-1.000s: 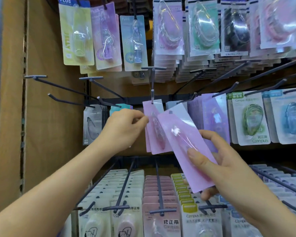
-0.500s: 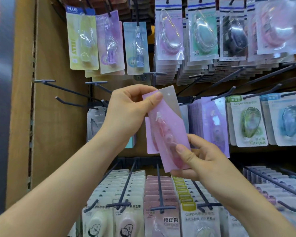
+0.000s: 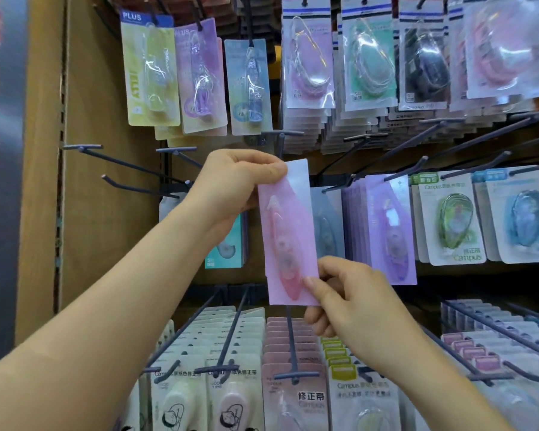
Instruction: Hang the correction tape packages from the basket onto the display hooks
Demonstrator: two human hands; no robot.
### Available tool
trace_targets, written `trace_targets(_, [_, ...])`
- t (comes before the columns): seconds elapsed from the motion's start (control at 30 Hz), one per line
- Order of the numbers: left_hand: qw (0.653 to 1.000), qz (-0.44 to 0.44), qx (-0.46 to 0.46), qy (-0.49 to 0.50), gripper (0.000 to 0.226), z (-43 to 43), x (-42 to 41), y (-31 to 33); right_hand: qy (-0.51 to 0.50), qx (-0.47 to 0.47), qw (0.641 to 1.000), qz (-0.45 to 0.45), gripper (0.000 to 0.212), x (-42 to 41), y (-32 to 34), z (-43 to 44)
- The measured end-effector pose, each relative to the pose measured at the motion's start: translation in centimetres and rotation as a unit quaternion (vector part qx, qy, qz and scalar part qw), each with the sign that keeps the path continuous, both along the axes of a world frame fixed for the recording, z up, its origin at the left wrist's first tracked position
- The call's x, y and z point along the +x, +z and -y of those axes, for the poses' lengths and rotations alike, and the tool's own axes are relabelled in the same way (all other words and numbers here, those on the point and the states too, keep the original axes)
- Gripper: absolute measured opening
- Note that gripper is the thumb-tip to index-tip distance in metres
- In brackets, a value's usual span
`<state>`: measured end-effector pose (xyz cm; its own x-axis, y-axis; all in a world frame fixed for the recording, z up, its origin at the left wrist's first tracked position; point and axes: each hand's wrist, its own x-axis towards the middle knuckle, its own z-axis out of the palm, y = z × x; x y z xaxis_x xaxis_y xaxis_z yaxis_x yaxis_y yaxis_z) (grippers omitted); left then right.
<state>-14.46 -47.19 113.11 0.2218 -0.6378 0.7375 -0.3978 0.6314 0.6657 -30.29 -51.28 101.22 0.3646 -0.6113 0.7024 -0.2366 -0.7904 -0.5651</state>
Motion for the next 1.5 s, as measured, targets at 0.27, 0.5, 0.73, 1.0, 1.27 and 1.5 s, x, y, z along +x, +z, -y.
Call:
trace_targets(0.27, [0.982, -0.131, 0.072, -0.113, 0.005, 0.8, -0.6, 0.3, -0.093, -0.159, 0.982, -0.037, 0.007, -0.6, -1.2, 0.2])
trace_targets(0.5, [0.995, -0.088, 0.034, -0.039, 0.013, 1.5, 0.0, -1.9, 0.077, 0.091, 0.981, 0.153, 0.042, -1.6, -0.5, -0.7])
trace_targets(0.73, [0.988, -0.040, 0.124, -0.077, 0.033, 1.4, 1.3, -3.8, 0.092, 0.129, 0.970, 0.187, 0.029, -0.8, 1.3, -1.2])
trace_targets(1.0, [0.983, 0.117, 0.062, 0.126, 0.063, 4.8, 2.5, -4.2, -0.012, 0.143, 0.989, 0.033, 0.047, 2.5, 3.1, 3.0])
trace_targets(1.27, [0.943, 0.240, 0.031, 0.230, 0.075, 9.0, 3.8, -4.9, -0.109, 0.120, 0.975, -0.153, 0.039, 2.9, 3.4, 5.4])
trace_targets(1.5, [0.914, 0.323, 0.018, 0.247, 0.074, 9.3, 4.3, -4.9, -0.089, 0.051, 0.991, -0.083, 0.025, -1.4, 2.0, 2.3])
